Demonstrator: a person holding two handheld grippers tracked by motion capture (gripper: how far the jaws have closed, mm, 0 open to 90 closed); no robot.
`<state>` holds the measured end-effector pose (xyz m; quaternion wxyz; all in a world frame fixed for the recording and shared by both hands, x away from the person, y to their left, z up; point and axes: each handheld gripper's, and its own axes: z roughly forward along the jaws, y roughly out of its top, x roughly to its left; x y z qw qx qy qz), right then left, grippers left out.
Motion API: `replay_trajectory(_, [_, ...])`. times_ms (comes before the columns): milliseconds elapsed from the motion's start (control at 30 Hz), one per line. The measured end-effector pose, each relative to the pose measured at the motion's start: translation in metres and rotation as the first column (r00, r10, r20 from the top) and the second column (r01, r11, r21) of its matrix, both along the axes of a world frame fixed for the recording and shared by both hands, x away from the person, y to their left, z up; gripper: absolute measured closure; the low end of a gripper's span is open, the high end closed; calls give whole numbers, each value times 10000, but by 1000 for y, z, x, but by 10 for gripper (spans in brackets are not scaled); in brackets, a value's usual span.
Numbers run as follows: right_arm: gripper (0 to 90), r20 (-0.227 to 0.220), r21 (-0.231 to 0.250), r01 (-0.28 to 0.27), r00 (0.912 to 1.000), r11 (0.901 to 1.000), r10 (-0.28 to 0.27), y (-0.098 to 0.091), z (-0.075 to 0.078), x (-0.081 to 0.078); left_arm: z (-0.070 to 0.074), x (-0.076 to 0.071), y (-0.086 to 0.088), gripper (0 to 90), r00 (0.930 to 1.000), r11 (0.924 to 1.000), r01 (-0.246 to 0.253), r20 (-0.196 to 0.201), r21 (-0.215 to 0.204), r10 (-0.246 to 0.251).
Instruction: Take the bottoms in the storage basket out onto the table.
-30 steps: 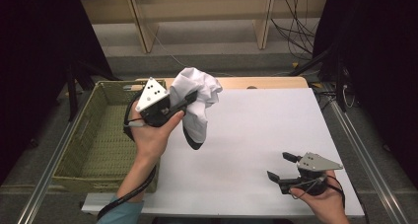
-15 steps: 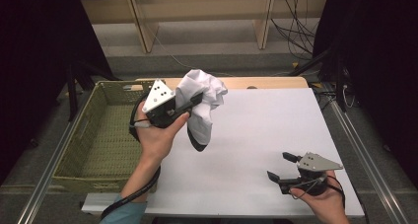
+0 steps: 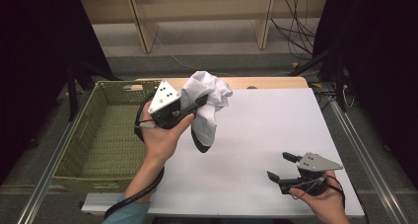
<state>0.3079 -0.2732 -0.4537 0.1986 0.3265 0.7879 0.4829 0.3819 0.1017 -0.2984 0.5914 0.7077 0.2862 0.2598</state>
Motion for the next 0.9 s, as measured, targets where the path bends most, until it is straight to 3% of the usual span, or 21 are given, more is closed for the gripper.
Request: replay_trajectory(900, [170, 4, -47, -9, 10000, 10000, 9, 0, 0, 0, -8, 1, -18, 747, 9994, 9993, 323, -127, 160, -321])
